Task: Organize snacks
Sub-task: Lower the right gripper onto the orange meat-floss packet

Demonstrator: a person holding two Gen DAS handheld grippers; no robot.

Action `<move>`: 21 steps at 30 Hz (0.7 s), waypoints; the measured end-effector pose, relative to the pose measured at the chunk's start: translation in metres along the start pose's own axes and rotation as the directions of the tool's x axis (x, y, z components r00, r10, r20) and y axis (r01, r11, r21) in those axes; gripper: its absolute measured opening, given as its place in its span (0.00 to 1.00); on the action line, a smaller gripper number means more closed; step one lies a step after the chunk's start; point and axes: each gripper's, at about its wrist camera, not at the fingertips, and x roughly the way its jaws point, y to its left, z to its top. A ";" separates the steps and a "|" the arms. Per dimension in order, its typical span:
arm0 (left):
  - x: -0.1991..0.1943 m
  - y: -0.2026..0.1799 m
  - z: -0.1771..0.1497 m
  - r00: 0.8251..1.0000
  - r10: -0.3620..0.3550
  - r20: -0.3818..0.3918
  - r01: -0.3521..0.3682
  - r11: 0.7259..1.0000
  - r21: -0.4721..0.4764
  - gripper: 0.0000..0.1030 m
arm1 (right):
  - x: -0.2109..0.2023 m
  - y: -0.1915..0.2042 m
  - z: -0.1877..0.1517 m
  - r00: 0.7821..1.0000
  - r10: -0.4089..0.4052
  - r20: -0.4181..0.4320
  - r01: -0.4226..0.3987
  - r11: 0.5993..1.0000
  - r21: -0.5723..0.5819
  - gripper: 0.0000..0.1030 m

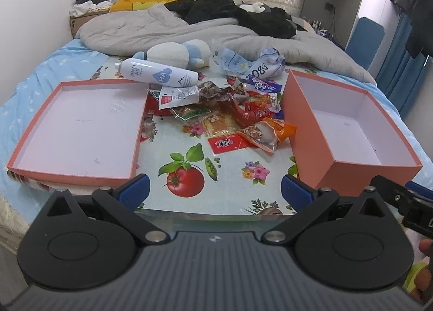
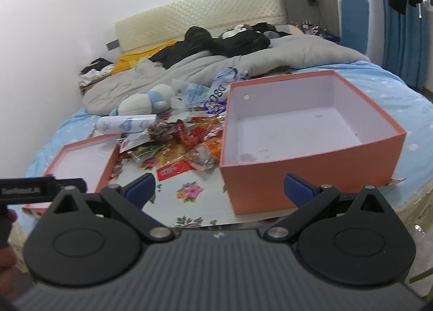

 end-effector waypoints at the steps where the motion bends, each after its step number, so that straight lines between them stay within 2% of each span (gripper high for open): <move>1: 0.003 0.001 0.002 1.000 -0.002 -0.002 0.002 1.000 -0.003 1.00 | 0.001 0.000 0.001 1.000 0.001 0.001 -0.001 1.000 0.004 1.00; 5: 0.016 0.009 0.014 1.000 -0.004 -0.004 0.004 1.000 -0.018 1.00 | 0.006 0.002 0.006 0.999 0.029 0.023 -0.029 1.000 0.000 1.00; 8: 0.027 0.014 0.025 0.999 -0.034 -0.002 0.034 0.999 -0.033 1.00 | 0.014 0.004 0.010 1.000 0.012 0.025 -0.013 1.000 0.011 0.99; 10: 0.035 0.014 0.031 0.999 -0.043 -0.010 0.042 0.999 -0.030 1.00 | 0.019 0.007 0.012 0.999 0.008 0.032 -0.009 1.000 0.005 0.93; 12: 0.045 0.013 0.038 0.998 -0.055 -0.023 0.055 0.998 -0.015 1.00 | 0.024 0.010 0.011 0.999 0.023 0.041 -0.022 1.000 -0.022 0.92; 15: 0.058 0.013 0.045 0.997 -0.067 -0.028 0.066 0.998 -0.018 1.00 | 0.035 0.021 0.012 0.998 0.037 0.043 -0.034 0.996 -0.080 0.73; 17: 0.067 0.013 0.050 0.996 -0.086 -0.030 0.086 0.996 -0.019 1.00 | 0.045 0.031 0.011 0.998 0.038 0.043 -0.032 0.991 -0.131 0.71; 18: 0.073 0.015 0.052 0.994 -0.103 -0.032 0.102 0.994 -0.034 1.00 | 0.050 0.036 0.010 0.998 0.042 0.043 -0.035 0.987 -0.154 0.68; 21: 0.092 0.023 0.058 0.988 -0.150 -0.047 0.146 0.986 -0.085 1.00 | 0.068 0.048 0.007 0.999 0.037 0.031 -0.030 0.977 -0.211 0.67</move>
